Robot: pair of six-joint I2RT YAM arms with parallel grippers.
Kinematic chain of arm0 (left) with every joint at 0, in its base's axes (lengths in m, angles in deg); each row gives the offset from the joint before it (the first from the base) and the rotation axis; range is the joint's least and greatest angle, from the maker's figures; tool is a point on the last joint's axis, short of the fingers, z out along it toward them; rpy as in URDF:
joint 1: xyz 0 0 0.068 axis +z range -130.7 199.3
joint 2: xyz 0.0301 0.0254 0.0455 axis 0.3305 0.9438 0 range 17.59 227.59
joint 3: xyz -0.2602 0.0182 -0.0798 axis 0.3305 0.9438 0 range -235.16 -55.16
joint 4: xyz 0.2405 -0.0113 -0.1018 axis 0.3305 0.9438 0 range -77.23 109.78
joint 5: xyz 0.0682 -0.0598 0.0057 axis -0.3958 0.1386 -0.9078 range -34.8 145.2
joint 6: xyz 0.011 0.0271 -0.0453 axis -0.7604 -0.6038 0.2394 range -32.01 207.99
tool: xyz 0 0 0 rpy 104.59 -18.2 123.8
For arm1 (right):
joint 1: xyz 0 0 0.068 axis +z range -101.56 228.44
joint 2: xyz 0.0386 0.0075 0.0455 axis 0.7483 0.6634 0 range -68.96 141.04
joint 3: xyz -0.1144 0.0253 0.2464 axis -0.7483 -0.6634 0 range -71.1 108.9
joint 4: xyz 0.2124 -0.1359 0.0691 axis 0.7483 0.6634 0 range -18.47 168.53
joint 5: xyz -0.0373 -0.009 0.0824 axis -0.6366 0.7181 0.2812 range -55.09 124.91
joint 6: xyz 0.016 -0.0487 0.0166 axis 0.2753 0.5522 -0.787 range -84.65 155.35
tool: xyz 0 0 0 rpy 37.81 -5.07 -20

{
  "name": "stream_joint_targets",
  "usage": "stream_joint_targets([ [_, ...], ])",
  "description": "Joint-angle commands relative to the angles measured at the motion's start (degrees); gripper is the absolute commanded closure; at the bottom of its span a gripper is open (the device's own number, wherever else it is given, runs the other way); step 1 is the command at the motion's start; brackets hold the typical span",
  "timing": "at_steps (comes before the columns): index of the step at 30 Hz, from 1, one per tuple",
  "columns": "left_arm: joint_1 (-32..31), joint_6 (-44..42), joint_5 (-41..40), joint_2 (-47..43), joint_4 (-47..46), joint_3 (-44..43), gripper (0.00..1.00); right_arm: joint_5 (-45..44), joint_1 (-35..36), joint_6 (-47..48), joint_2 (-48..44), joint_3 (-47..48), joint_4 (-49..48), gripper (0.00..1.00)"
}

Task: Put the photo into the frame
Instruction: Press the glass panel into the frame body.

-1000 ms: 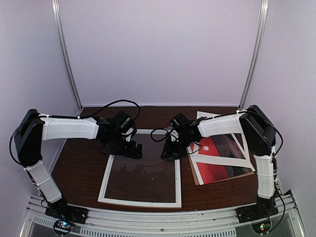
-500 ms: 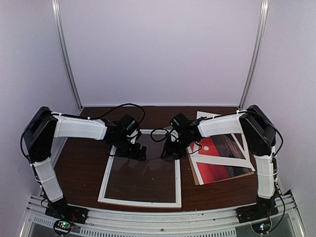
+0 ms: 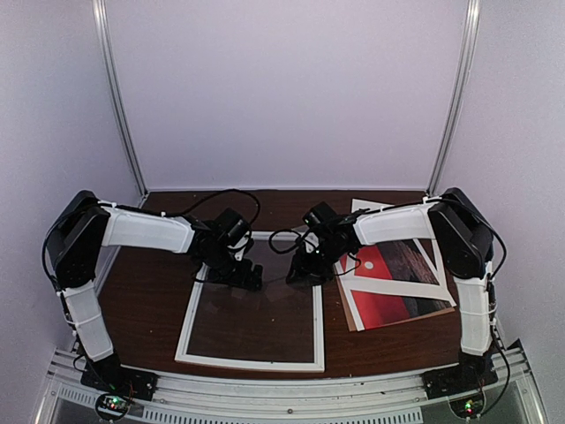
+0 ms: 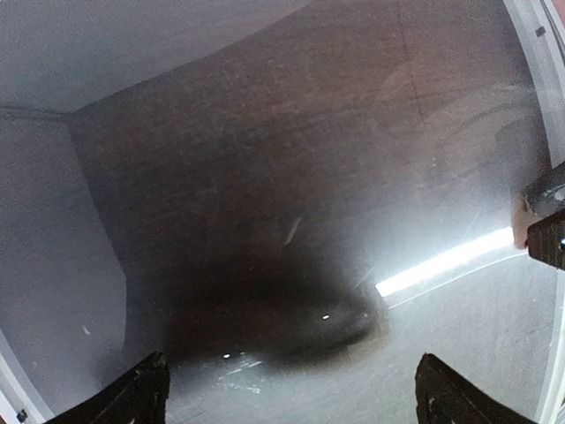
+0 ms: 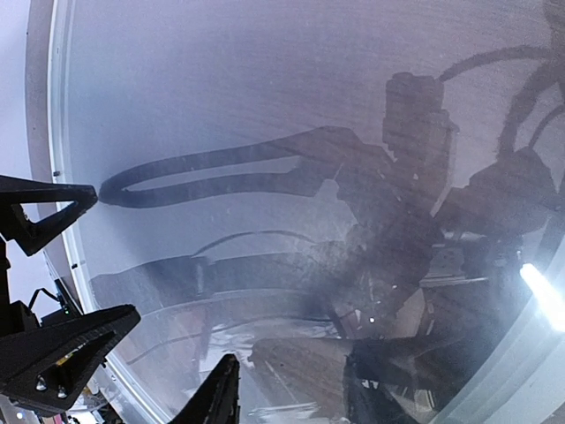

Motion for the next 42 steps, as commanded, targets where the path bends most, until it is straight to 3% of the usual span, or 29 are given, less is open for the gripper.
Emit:
stream_joint_targets([
  [1,0.5,-0.4,-0.2,0.2,-2.0,1.3,0.02,-0.1,0.0,1.1,0.3,1.3,1.4,0.58],
  [32,0.5,-0.9,-1.9,-0.5,-1.7,2.9,0.02,-6.2,-3.6,5.9,-4.4,0.8,8.1,0.50],
  [42,0.4,-1.0,-2.2,-1.5,-1.4,2.8,0.02,-10.1,-4.1,7.0,-7.7,-0.3,5.5,0.50],
])
